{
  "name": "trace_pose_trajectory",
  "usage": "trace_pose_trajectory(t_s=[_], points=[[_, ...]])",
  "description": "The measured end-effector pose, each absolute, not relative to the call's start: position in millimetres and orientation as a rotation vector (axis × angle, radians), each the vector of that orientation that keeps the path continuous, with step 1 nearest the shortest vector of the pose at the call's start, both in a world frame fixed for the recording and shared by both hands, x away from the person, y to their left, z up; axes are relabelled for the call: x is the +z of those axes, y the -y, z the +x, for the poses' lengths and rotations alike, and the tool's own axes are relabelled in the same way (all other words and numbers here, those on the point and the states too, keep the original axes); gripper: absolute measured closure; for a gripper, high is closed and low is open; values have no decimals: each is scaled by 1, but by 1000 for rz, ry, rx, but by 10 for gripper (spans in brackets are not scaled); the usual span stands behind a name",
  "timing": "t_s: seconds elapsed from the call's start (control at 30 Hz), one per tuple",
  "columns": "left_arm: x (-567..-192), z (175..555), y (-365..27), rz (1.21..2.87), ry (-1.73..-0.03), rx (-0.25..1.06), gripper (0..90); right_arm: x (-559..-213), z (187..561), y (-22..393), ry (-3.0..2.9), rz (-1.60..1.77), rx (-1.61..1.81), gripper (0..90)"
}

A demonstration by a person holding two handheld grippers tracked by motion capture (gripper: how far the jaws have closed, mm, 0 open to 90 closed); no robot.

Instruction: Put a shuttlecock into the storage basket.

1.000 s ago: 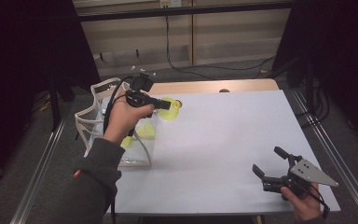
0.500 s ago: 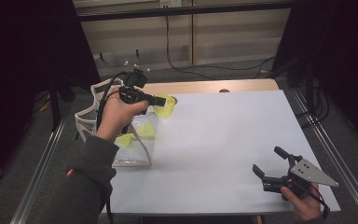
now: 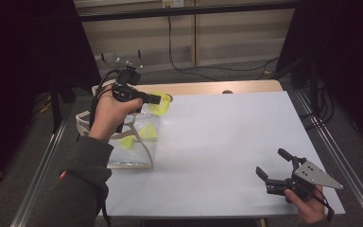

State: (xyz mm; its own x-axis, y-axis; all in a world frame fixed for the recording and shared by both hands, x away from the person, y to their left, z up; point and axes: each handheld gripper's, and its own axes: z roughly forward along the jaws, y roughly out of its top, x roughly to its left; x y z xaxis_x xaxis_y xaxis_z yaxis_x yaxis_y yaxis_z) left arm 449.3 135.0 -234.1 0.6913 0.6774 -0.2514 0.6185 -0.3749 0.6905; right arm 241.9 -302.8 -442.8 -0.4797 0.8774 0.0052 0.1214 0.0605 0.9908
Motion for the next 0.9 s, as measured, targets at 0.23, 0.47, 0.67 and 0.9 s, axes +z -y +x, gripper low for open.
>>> trace_pose_trajectory(t_s=[0.23,0.47,0.67,0.9], points=[[-230,450,-146,2089,-1007,109,874,-443,242,302,-1687,1009,1478,16],[-226,449,-154,2069,-1020,119,874,-443,242,302,-1687,1008,1479,16],[-223,450,-161,2055,-1037,128,874,-443,242,302,-1687,1008,1478,16],[-219,450,-166,2046,-1047,139,874,-443,242,302,-1689,1007,1477,16]])
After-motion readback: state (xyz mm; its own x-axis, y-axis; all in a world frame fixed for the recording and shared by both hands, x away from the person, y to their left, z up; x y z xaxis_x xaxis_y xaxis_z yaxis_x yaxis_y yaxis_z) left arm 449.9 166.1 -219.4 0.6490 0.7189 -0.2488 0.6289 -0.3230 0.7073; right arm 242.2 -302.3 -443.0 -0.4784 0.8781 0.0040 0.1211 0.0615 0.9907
